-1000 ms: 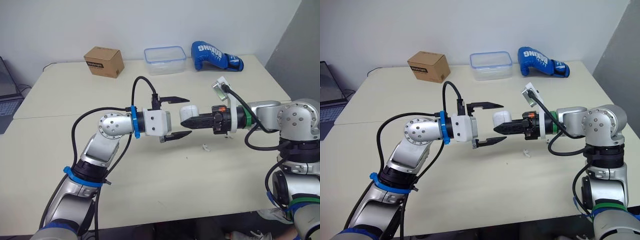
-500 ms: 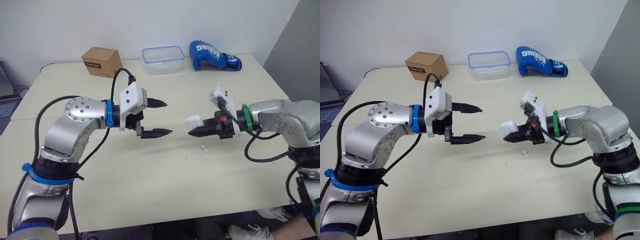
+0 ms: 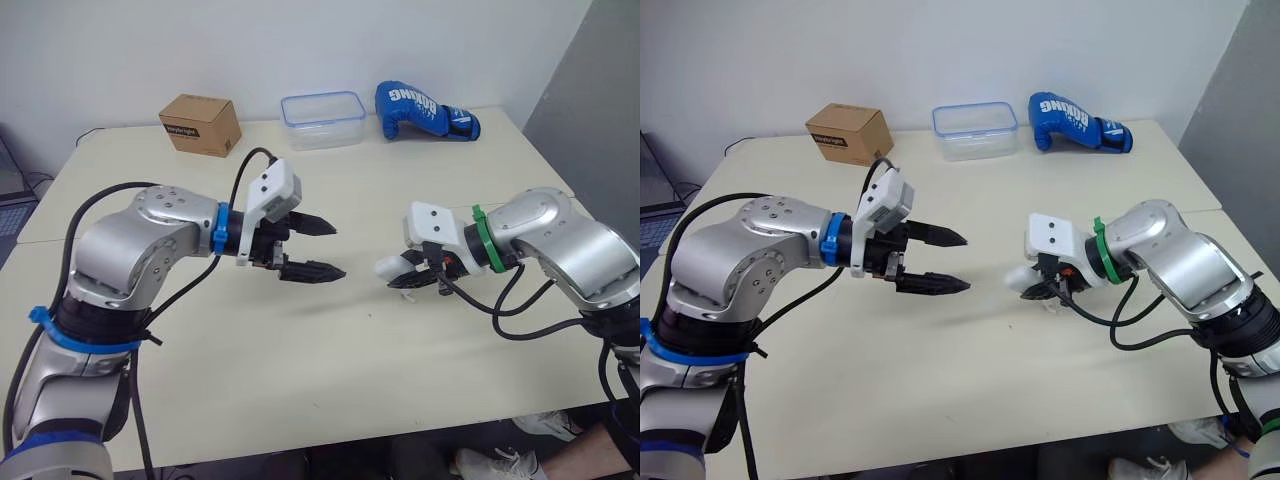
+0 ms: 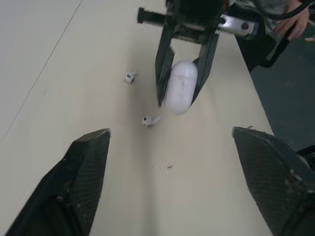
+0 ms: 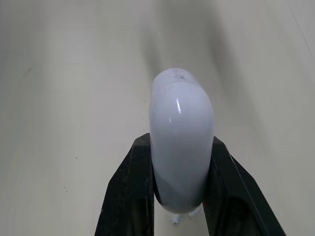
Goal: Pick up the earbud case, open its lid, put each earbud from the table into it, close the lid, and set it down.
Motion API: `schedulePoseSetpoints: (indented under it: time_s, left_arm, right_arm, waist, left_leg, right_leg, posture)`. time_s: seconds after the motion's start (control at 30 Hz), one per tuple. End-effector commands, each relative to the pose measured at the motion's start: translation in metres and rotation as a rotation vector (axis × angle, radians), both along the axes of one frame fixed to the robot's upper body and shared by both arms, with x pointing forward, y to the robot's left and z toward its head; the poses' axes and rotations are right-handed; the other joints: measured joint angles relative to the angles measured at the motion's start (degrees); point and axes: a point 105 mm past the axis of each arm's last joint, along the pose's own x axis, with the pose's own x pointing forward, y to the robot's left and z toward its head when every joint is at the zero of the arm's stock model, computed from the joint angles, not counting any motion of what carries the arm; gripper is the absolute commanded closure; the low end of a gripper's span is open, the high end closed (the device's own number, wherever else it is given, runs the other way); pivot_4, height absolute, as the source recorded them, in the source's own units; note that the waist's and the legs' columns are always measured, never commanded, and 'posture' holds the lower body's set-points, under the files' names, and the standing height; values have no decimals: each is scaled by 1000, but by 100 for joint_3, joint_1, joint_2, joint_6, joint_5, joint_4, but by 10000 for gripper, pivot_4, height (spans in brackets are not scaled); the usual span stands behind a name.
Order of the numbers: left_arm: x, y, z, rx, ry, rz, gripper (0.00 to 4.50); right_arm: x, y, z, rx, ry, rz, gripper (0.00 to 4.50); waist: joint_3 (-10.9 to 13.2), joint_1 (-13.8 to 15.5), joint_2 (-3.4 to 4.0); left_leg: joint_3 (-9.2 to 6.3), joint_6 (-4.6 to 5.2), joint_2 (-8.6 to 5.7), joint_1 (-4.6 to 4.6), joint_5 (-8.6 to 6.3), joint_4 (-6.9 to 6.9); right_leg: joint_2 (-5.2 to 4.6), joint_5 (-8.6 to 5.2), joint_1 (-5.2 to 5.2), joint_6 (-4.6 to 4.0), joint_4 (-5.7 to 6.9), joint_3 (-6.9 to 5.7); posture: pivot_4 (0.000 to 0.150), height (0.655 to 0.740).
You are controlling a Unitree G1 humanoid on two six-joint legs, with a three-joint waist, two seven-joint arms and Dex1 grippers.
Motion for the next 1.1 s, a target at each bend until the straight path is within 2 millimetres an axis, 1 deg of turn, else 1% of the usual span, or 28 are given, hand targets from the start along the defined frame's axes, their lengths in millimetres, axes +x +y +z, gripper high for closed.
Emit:
schedulePoseSetpoints:
  time_s: [0.03, 0.07, 0.33, 0.5, 0.67, 0.87, 1.1]
  left_arm:
    - [-2, -8, 0, 35, -33, -32, 15459]
    - [-2, -10, -1, 43, -35, -33, 18238]
    - [-1, -22, -12, 77, -52, -62, 18238]
    - [3, -23, -19, 89, -63, -52, 18238]
    - [12, -22, -18, 85, -85, -14, 18238]
    - [12, -22, -20, 92, -88, -18, 18238]
    - [17, -24, -21, 90, -99, -7, 18238]
  right_arm:
    - [2, 6, 9, -35, -68, 39, 36769]
    - [3, 7, 9, -43, -75, 43, 36769]
    - [12, 17, 11, -89, -112, 57, 36769]
    - [14, 25, 14, -89, -122, 72, 36769]
    - [11, 29, 17, -90, -122, 95, 36769]
    - [11, 31, 19, -91, -123, 91, 36769]
    - [10, 35, 21, -87, -123, 92, 36769]
  waist:
    - [0, -3, 0]
    - [0, -3, 0]
    - [0, -3, 0]
    - [0, -2, 0]
    - [0, 0, 0]
    - [0, -1, 0]
    - [0, -2, 0]
  left_leg:
    - [-1, 0, 1, 0, 0, 0]
    - [0, 0, 1, 0, 0, 0]
    - [0, -1, 0, -1, 0, 0]
    - [-1, -1, 0, -2, 0, 0]
    - [-1, -1, -1, -1, 1, 1]
    - [-1, -1, -1, -2, 1, 1]
    - [-1, -1, -1, -2, 1, 2]
  right_leg:
    - [0, 0, 0, 0, 0, -1]
    - [0, 0, -1, 0, 0, 0]
    - [0, 0, -4, -1, 2, 1]
    - [0, 0, -4, -1, 0, 1]
    - [-1, 0, -4, -1, 1, 1]
    - [-1, 1, -5, -1, 2, 1]
    - [-1, 1, -5, -1, 3, 1]
  posture:
    - [1500, 7400]
    - [1500, 7400]
    - [1500, 7400]
    - [1500, 7400]
    - [1500, 7400]
    - [1500, 7400]
    - [1500, 7400]
